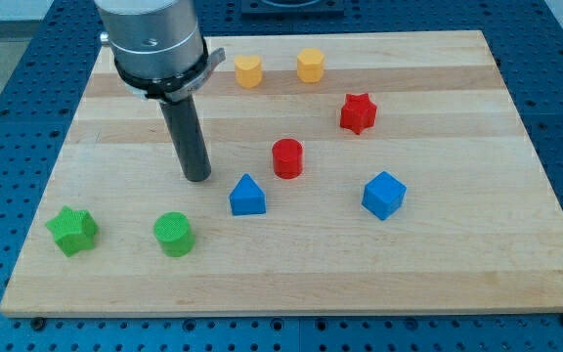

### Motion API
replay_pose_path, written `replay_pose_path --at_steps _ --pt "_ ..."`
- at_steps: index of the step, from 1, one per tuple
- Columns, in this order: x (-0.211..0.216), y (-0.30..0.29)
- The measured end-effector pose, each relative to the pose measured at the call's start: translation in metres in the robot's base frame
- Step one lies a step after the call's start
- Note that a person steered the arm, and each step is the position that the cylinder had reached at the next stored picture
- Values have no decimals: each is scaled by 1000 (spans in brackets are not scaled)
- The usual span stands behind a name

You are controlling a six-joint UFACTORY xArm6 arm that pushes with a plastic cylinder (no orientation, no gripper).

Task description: Move the blue triangle parallel to the green circle

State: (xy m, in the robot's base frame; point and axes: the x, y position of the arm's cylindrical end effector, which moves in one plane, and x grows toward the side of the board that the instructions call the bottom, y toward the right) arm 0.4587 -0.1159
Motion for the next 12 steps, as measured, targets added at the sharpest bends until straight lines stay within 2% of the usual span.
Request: replay_pose_path --at_steps 3,6,9,11,12 --pt "44 5" --pt "31 17" --pt "34 89" --pt "78 103" --pt "82 103"
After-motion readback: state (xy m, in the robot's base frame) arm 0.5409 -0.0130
